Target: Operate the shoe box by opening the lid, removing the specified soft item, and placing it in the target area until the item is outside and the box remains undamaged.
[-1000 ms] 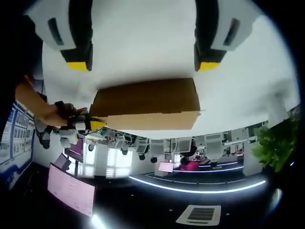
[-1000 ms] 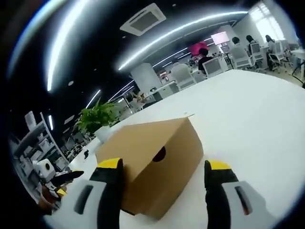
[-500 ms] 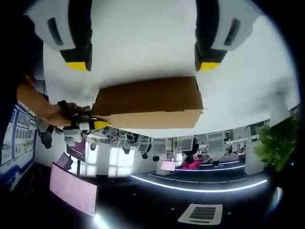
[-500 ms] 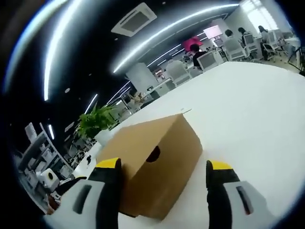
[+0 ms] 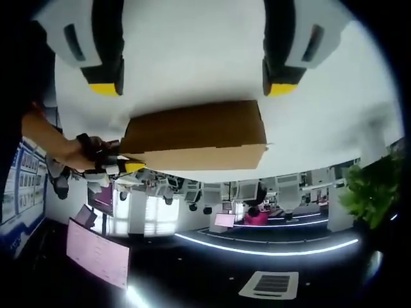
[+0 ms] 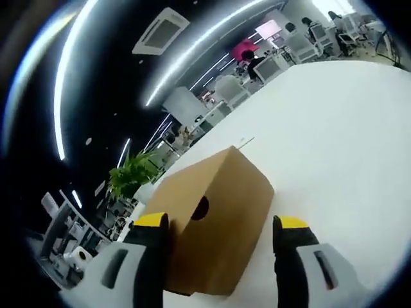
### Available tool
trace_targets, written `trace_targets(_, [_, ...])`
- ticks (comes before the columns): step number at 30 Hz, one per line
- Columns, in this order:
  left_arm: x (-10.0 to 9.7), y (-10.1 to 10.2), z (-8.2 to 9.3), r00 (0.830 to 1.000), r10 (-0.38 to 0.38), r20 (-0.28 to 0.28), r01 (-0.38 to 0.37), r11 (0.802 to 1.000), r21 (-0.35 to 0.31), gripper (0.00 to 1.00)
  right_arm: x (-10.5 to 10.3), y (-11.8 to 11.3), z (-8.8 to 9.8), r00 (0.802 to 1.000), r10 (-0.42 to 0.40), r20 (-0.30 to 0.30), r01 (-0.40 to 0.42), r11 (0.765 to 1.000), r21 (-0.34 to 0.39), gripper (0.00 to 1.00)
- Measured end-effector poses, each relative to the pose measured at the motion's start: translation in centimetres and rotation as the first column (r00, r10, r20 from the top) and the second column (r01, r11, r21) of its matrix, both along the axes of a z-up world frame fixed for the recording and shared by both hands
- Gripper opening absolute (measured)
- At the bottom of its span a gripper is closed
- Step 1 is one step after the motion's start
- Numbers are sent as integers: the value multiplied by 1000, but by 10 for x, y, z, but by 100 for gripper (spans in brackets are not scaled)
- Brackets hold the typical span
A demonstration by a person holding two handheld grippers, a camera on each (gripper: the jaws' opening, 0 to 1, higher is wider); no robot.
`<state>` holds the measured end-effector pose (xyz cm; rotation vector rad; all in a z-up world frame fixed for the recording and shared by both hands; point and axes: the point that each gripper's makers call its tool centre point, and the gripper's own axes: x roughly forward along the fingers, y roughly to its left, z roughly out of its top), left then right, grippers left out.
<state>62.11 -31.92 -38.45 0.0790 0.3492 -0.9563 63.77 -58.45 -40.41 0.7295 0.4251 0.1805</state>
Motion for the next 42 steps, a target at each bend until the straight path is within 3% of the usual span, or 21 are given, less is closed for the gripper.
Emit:
trace_targets(8, [-1, -1, -1, 1000, -1, -6, 1, 1000, 1, 92, 1, 0, -4, 1000, -19, -24, 22, 992, 126, 64])
trace_targets(20, [-3, -3, -2, 1000, -10, -23, 10, 1000, 3, 91, 2, 5, -1, 1000, -7, -26, 12, 980, 199, 58])
trace_targets(25, [-3, -5, -1, 999, -19, -38, 19, 1000, -5, 91, 2, 8, -2, 1000, -9, -23, 15, 964, 265, 57])
trace_targets(37, [-4, -6, -2, 999, -23, -39, 23, 1000, -6, 90, 4, 5, 0, 1000, -11, -27, 17, 963, 269, 53])
trace_targets(42, [-5, -7, 5, 998, -34, -57, 30, 997, -71, 88, 5, 1, -1, 1000, -6, -20, 11, 964, 266, 52])
